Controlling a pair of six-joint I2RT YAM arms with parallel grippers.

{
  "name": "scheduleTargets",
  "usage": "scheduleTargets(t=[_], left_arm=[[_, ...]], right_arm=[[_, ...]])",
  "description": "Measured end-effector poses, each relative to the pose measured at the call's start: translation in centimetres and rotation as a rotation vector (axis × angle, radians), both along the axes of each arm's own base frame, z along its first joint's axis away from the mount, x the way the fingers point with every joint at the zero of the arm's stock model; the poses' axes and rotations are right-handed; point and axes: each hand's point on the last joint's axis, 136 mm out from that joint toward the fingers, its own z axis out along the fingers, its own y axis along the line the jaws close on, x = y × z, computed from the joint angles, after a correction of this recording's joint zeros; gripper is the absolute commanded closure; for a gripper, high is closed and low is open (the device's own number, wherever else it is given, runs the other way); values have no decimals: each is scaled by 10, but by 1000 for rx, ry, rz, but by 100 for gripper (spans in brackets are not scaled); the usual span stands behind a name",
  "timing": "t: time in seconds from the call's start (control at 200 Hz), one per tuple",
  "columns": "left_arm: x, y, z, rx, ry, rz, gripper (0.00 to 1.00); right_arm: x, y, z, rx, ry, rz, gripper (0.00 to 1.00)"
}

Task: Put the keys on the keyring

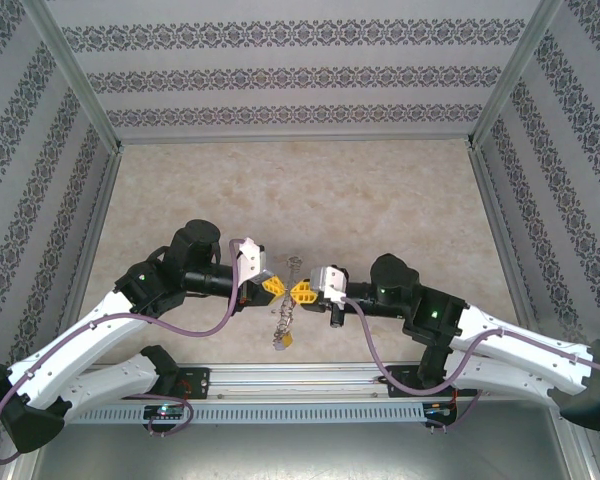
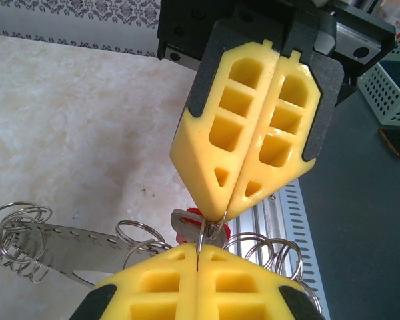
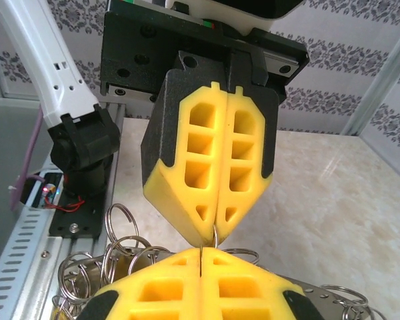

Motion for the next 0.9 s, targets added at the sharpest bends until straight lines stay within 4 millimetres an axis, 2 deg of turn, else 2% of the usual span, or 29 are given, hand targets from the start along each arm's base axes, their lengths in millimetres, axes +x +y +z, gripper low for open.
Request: scheduleTargets(t=[0.265,0.649,0.729,0.829,0.904], left_arm=[[-2,-1,3,-13,14,-5,100],[-2,-2,3,-16,27,-2,100],[-2,-2,3,-16,31,-1,100],[-2,-2,3,-17,30,1,100],[-1,-2,5,-19,28,4,100]], right_arm=[[-1,-8,-2,-15,-82,-45,100],[-4,-5,-6,-47,-141,-51,100],[-5,-3,-9,-60,-155,-54,91],[-7,-2,-12,-77,-173,-54,72],[-11,-2,-17,-91,-176,-44,66]])
